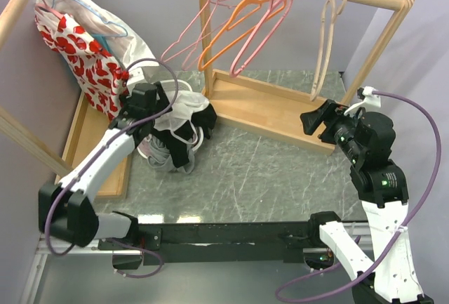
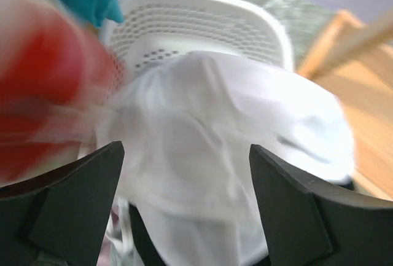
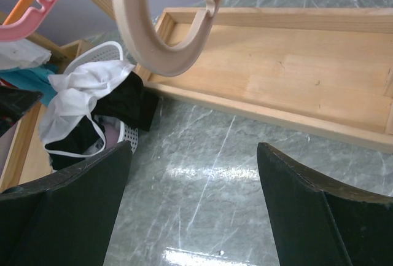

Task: Remove the tank top from the hanger
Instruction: Place the tank top in the bin, then reset both arms

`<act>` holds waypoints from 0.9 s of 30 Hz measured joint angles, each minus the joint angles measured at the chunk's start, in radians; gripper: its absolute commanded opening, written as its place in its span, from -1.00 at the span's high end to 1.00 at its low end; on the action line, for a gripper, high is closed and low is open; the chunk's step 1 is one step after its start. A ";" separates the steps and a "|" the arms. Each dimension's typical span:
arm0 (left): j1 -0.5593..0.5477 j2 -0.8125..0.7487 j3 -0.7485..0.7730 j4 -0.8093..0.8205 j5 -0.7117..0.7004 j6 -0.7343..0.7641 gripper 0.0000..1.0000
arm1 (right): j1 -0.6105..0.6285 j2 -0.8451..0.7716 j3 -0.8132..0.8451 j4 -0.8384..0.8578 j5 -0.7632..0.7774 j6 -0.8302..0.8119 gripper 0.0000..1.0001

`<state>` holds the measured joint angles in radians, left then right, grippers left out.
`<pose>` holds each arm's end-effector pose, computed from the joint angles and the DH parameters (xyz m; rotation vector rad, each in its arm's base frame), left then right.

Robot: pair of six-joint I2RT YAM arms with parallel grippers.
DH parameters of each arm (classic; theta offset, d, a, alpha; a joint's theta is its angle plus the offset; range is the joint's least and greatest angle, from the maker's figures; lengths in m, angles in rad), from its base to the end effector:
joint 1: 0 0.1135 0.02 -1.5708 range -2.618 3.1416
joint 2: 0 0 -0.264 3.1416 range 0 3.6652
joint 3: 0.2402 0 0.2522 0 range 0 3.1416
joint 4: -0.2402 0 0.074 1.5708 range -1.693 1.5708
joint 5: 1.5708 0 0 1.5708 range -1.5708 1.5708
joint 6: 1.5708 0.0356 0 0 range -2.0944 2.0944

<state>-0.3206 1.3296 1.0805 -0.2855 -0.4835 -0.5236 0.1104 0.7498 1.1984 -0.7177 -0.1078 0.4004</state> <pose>0.2899 -0.0788 0.3139 -0.4869 1.9798 -0.0174 0.1258 0.0178 0.4246 0.1933 1.8527 0.4552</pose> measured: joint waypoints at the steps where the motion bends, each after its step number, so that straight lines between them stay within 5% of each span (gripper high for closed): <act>1: -0.004 -0.029 -0.015 0.007 0.017 0.008 -0.76 | 0.000 0.000 -0.003 0.001 -0.003 0.001 -0.81; 15: -0.056 -0.117 -0.188 0.055 0.326 0.068 -0.68 | 0.000 -0.001 -0.016 0.001 -0.011 0.003 -0.81; 23: -0.065 0.107 -0.086 0.017 0.297 0.029 0.86 | 0.000 0.000 -0.024 0.000 -0.010 0.003 -0.81; 27: -0.066 0.214 -0.019 -0.033 0.223 0.002 0.98 | 0.000 -0.002 -0.024 0.000 -0.006 0.003 -0.82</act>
<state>-0.3866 1.5436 1.0615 -0.3183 -0.2607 -0.5213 0.1104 0.7483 1.1748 -0.7181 -0.1139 0.4030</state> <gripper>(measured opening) 0.057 0.907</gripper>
